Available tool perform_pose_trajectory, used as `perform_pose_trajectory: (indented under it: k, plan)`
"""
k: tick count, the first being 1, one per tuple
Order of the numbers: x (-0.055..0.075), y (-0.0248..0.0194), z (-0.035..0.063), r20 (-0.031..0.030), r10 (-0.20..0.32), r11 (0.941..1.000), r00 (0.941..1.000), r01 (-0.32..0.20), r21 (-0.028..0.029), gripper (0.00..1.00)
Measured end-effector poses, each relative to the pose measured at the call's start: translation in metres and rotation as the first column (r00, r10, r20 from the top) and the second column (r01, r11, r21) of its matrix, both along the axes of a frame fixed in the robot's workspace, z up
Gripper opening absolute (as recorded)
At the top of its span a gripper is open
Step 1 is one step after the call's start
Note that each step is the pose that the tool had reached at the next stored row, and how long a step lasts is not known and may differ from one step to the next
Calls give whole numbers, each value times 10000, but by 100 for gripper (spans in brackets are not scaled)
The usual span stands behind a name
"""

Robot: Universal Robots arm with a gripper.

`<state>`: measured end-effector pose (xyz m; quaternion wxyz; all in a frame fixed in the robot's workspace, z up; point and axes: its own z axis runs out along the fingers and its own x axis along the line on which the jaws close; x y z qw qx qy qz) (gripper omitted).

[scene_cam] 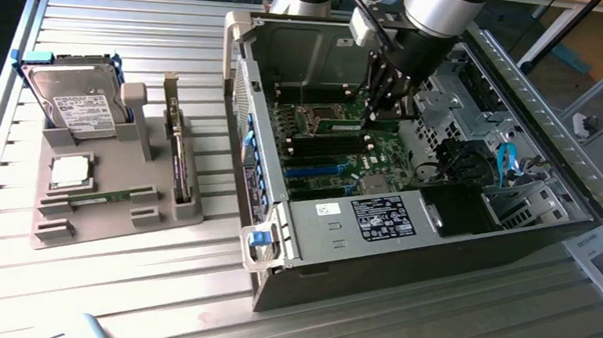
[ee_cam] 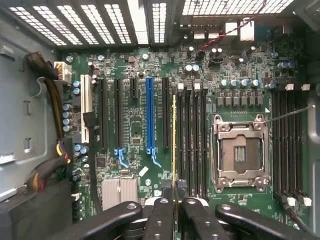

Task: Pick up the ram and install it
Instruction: 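Insert the ram into the slot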

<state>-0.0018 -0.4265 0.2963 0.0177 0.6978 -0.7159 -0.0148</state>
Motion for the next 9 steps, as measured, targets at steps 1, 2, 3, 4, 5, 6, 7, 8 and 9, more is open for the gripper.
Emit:
perform_pose_trajectory:
  k: [1,2,3,4,5,6,7,8,9]
  plan:
    - [-6,5,-20,0,0,10000,10000,0,-4,13]
    - [-11,9,-39,0,0,10000,10000,0,-10,13]
    - [-20,15,-69,0,0,10000,10000,0,-16,13]
    - [-27,20,-91,0,1,10000,10000,-1,-19,13]
    - [-33,24,-108,0,0,10000,10000,0,-23,13]
    - [-41,28,-129,1,1,10000,10000,-1,-28,13]
    - [-49,30,-149,0,1,10000,10000,-1,-35,13]
    - [-60,33,-174,0,1,10000,10000,-1,-44,13]
    - [-68,35,-192,0,1,10000,10000,-1,-49,13]
